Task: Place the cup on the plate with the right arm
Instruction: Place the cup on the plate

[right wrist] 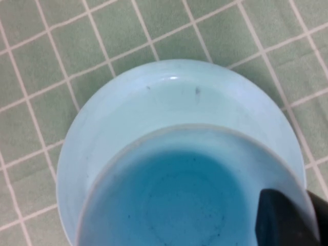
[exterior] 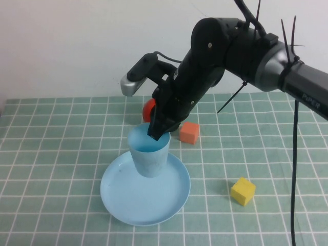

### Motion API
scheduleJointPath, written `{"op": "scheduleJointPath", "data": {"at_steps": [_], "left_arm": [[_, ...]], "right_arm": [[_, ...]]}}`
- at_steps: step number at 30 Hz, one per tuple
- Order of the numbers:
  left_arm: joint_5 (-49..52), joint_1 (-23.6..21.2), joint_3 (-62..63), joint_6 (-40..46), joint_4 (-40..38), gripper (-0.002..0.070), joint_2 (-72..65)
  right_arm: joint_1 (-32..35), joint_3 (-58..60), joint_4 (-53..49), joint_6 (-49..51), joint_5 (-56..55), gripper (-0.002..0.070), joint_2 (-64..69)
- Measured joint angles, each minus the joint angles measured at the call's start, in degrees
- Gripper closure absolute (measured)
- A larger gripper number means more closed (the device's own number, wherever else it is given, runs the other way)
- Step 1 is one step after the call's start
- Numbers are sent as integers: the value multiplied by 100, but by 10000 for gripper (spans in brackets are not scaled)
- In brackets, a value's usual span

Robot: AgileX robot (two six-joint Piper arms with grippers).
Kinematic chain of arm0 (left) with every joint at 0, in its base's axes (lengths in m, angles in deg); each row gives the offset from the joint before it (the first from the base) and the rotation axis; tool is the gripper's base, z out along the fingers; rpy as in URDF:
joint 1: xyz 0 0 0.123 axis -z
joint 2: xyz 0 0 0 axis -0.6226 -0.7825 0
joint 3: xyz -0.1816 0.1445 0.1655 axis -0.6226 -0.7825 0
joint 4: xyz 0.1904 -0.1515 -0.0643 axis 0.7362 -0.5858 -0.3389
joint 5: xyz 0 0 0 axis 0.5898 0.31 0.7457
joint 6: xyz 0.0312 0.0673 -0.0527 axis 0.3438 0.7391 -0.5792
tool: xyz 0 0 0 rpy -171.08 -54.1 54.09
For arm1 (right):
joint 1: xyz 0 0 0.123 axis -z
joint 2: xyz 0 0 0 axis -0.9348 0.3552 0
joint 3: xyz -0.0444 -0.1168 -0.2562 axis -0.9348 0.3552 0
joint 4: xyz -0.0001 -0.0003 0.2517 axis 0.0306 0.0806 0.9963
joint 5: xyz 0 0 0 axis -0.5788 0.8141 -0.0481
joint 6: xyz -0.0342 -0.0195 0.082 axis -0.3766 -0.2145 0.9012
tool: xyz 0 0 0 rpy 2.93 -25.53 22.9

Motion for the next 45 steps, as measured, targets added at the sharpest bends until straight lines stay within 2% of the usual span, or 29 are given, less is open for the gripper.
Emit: {"op": "scheduleJointPath", "data": {"at_steps": [17, 28, 33, 38, 40, 45], "left_arm": [[0, 0, 0, 0, 0, 678, 0], [0, 0, 0, 0, 0, 678, 0], [0, 0, 0, 0, 0, 678, 0], [0, 0, 0, 0, 0, 678, 0], [0, 0, 0, 0, 0, 678, 0], [0, 0, 0, 0, 0, 678, 0]], "right_arm": [[-105, 0, -154, 241, -496, 647, 761], [-105, -11, -140, 288, -706, 636, 812], [-105, -11, -131, 288, -640, 549, 889], [-105, -11, -117, 288, -544, 399, 913], [-105, -21, -117, 288, -544, 361, 902], [-105, -467, -196, 288, -363, 328, 864]]}}
